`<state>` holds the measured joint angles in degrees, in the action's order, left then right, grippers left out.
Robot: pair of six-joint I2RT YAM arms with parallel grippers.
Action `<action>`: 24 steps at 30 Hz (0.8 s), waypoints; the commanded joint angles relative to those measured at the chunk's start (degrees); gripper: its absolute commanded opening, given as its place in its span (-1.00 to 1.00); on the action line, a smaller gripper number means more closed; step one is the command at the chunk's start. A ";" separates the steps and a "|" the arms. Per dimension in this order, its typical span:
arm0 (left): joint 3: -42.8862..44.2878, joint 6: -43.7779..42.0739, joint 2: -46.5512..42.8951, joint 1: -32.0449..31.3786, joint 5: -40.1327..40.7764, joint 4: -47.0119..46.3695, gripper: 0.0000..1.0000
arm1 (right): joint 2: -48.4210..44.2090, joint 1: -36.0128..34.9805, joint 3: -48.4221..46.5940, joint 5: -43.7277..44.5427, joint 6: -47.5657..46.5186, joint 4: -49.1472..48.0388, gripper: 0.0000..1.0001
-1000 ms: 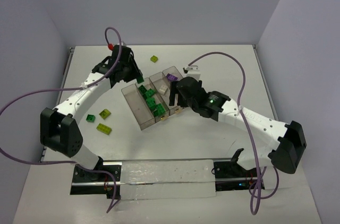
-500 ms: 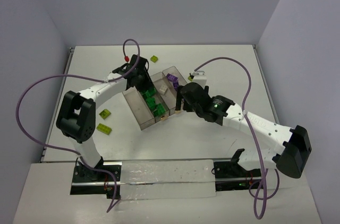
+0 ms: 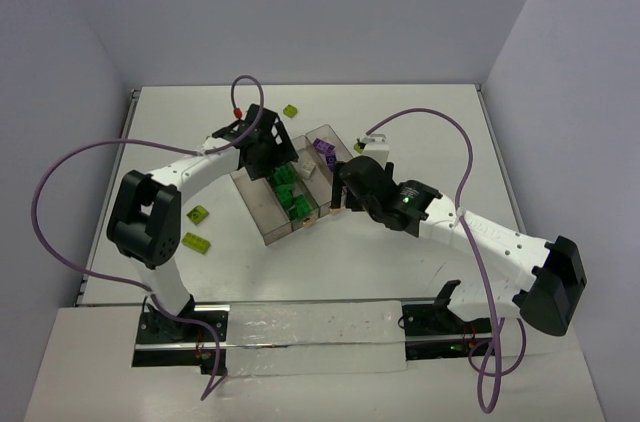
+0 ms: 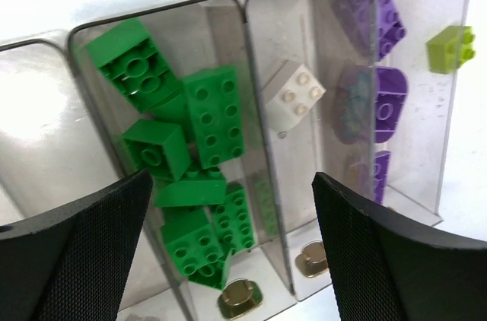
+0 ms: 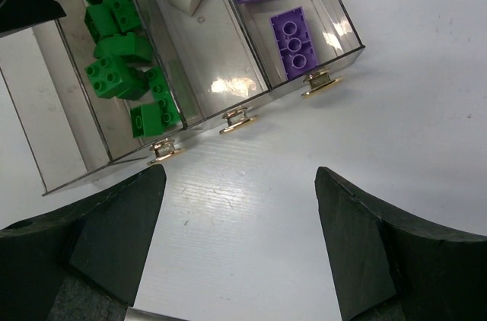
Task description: Sort the legos into containers by color
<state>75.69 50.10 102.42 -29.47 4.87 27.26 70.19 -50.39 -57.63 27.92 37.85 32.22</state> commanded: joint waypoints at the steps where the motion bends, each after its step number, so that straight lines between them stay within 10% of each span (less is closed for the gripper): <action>1: 1.93 -1.88 -6.60 -0.15 3.37 4.22 0.87 | -2.20 -0.34 0.64 2.27 -0.16 -1.88 0.74; 14: -11.62 2.37 -30.66 9.64 17.63 29.21 0.79 | 1.95 -0.38 1.32 -3.53 -3.59 -11.43 0.74; 24: -19.93 6.99 -34.45 26.22 15.84 30.03 0.68 | 1.95 -0.32 3.28 -8.66 -4.08 -15.06 0.74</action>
<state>55.87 53.89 67.17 -7.74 19.97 56.34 72.64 -50.39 -55.62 20.44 34.59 20.93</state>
